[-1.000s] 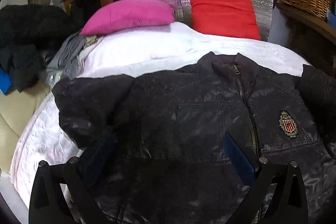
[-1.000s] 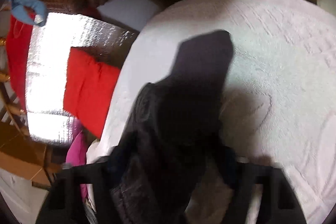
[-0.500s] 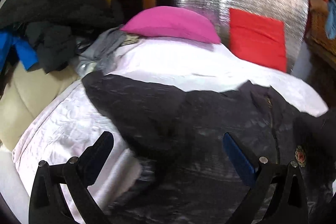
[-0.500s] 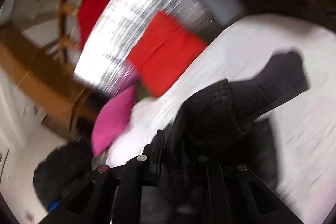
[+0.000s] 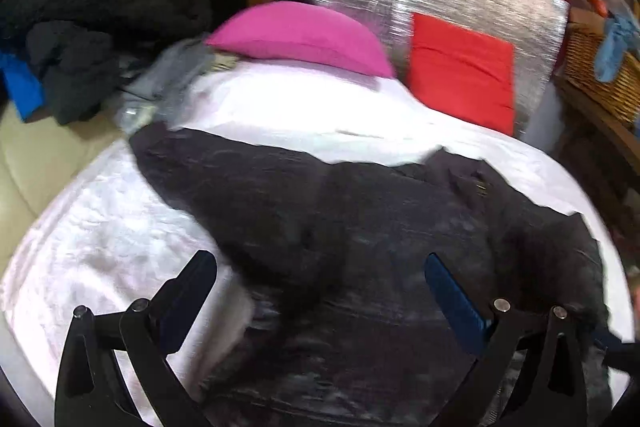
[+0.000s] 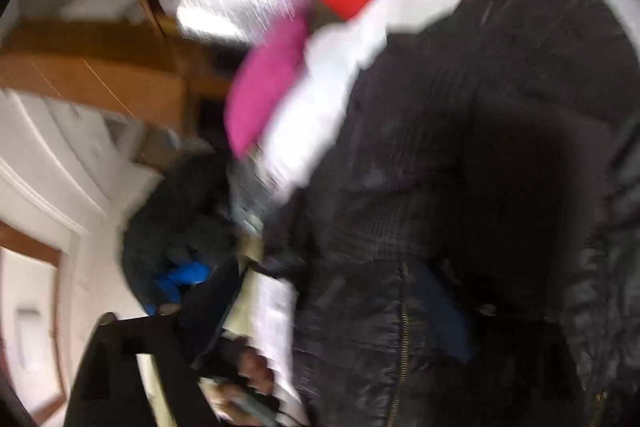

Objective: Fold large clothes

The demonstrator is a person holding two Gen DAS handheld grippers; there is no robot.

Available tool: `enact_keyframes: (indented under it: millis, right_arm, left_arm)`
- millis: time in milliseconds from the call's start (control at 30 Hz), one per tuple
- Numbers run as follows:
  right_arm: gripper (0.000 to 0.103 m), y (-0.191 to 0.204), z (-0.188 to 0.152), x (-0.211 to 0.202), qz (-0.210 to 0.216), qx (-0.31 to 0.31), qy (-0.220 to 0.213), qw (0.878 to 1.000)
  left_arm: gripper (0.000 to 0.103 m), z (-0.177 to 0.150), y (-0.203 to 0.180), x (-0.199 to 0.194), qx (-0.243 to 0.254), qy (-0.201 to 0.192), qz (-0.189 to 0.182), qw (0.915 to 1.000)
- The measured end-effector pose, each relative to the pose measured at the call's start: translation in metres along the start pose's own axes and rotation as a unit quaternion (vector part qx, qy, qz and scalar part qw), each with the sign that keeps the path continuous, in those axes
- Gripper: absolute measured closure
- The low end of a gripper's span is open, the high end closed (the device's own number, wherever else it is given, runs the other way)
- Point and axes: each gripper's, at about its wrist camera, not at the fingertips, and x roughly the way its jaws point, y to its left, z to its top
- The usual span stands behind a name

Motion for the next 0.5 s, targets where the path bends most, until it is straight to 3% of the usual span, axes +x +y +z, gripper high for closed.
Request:
enact_keyframes:
  millis: [100,200,267,367,500]
  right_arm:
    - [0.01,-0.013,0.018,-0.032,0.033,0.015,-0.049,0.998]
    - [0.013,-0.042,0.041,-0.05,0.005,0.076,-0.093,0.993]
    - [0.024,-0.057,0.05,-0.055,-0.019,0.111,-0.098,0.989]
    - [0.045,-0.078,0.058,-0.049,-0.044,0.15,-0.083,0.984]
    - [0.047,-0.102,0.062,-0.04,-0.059,0.199,-0.069,0.976]
  left_arm:
    - [0.0,-0.009,-0.015,-0.003,0.0,0.013,-0.034,0.9993]
    - [0.0,-0.014,-0.042,-0.014,0.0,0.015,-0.062,0.998]
    - [0.0,-0.017,-0.074,-0.025,0.014,0.008,-0.085,0.9962]
    - [0.0,-0.017,-0.132,-0.022,0.056,0.044,-0.112,0.9911]
    - [0.0,-0.025,-0.175,0.002,0.075,0.102,-0.108,0.986]
